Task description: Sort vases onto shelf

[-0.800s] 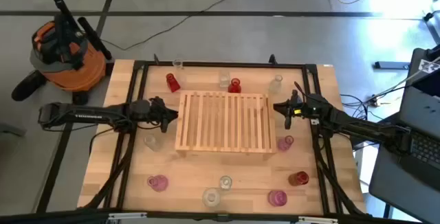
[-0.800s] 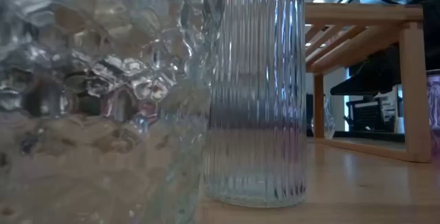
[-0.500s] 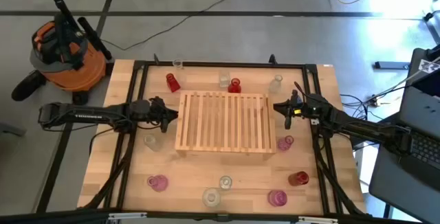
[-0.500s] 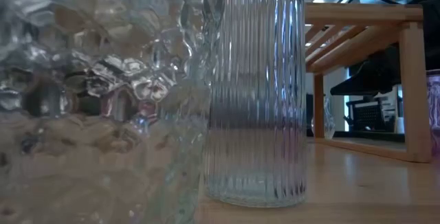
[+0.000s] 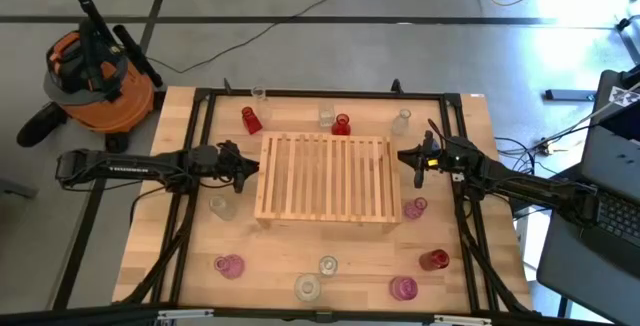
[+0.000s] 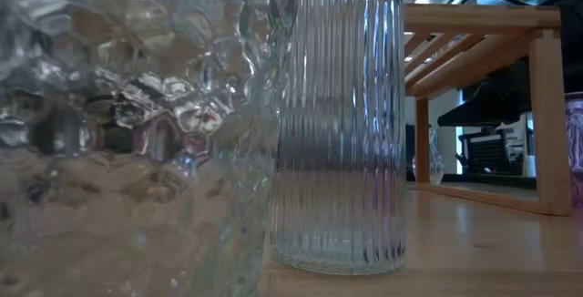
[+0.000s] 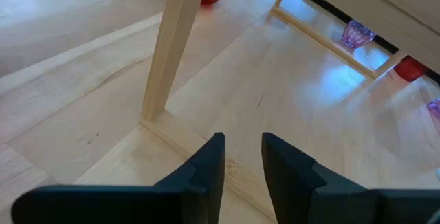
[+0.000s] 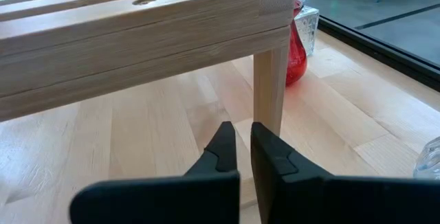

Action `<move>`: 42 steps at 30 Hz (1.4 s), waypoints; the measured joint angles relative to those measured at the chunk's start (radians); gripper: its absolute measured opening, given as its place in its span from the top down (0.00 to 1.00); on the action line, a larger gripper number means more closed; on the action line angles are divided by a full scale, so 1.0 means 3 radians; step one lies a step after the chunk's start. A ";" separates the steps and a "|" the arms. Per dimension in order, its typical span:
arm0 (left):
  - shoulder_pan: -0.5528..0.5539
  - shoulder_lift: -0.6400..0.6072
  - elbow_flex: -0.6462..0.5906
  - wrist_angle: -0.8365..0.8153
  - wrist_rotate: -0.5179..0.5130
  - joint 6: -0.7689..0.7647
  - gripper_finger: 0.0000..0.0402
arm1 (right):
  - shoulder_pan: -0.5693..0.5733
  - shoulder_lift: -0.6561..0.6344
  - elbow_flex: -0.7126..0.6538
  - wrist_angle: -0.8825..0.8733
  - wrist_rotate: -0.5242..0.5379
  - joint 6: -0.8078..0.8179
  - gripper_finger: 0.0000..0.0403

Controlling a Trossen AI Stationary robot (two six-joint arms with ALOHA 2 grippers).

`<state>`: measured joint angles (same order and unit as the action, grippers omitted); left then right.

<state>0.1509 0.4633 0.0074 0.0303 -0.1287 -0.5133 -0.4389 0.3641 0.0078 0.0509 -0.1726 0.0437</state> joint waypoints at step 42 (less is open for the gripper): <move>0.0000 0.0001 -0.0001 0.0013 -0.0070 0.0005 0.78 | -0.0002 0.0333 0.1328 0.1690 0.1990 -0.0614 0.99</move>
<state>0.1509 0.4637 0.0072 0.0343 -0.1496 -0.5118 -0.4394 0.4642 0.4061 0.5579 0.4243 -0.1405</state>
